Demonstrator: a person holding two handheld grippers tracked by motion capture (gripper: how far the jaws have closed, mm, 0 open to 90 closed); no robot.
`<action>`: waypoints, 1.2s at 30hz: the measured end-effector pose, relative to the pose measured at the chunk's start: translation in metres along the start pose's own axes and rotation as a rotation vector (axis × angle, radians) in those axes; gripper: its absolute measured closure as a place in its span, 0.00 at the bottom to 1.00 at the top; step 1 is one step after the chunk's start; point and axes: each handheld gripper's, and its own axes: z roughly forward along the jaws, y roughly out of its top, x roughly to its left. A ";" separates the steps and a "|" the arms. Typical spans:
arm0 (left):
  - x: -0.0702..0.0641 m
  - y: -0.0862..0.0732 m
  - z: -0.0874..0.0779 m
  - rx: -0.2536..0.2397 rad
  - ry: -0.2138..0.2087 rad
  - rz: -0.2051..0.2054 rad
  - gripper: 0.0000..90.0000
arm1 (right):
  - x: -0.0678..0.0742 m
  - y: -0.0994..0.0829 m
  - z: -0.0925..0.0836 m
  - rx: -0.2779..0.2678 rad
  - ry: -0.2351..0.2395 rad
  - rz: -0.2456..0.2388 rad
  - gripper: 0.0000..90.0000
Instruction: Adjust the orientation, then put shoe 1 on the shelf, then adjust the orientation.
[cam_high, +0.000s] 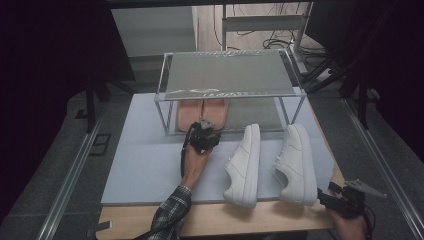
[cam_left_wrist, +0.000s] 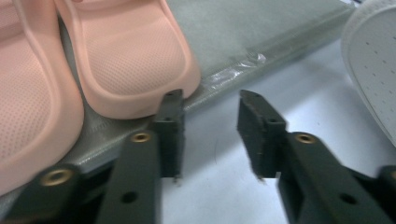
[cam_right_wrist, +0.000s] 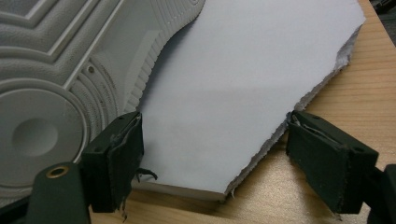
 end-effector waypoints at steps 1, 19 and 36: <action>-0.001 -0.001 -0.001 0.001 -0.001 0.004 0.59 | 0.000 0.000 0.000 0.000 0.000 0.000 0.21; -0.004 -0.026 -0.022 0.010 -0.038 0.012 0.30 | 0.000 0.000 0.000 0.000 -0.001 -0.001 0.21; -0.012 -0.054 -0.044 0.036 -0.068 0.045 0.17 | 0.000 0.000 0.000 0.000 -0.002 -0.001 0.21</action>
